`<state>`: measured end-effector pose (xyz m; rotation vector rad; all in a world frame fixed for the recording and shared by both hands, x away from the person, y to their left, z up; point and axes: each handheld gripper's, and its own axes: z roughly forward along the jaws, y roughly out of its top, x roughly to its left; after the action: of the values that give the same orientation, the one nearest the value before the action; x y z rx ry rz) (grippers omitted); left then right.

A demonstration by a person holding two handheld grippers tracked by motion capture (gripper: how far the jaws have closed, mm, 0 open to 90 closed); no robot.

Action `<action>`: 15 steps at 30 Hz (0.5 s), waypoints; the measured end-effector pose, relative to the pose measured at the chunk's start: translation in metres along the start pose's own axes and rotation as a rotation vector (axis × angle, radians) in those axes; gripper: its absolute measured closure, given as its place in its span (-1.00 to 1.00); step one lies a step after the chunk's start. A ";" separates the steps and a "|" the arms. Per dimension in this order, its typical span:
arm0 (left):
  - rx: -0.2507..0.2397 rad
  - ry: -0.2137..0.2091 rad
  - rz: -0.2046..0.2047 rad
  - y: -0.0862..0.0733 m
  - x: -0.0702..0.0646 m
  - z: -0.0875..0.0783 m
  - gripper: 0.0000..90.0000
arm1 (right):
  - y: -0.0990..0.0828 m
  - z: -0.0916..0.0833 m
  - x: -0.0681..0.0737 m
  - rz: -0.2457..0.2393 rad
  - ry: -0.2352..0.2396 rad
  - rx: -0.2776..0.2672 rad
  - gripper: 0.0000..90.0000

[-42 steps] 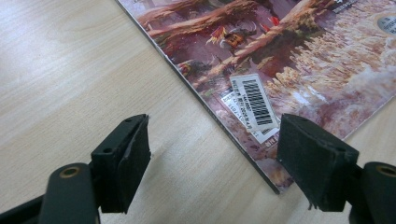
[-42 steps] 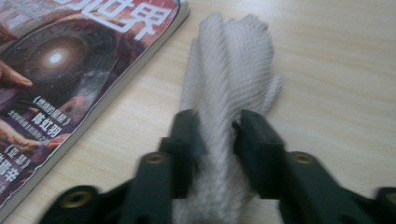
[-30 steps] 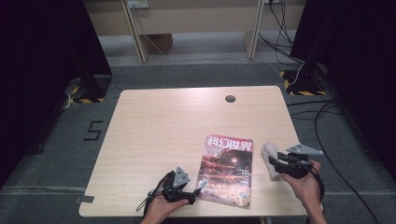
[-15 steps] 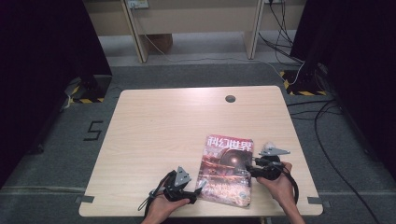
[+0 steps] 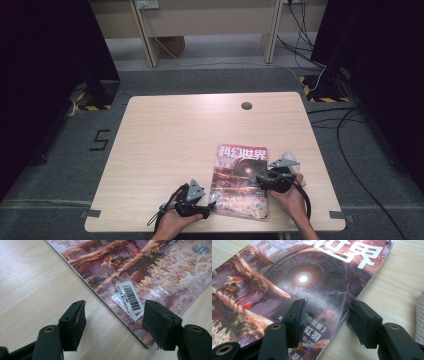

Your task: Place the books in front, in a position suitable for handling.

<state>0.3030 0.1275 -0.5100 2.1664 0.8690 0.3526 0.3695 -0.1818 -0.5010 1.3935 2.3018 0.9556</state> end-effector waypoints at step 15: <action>0.037 0.067 0.026 -0.009 0.008 -0.016 -0.27 | 0.024 0.024 0.031 -0.055 -0.023 0.011 -0.01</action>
<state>0.2969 0.1457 -0.5060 2.2129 0.8917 0.4269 0.3839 -0.1384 -0.5001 1.3319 2.3194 0.9066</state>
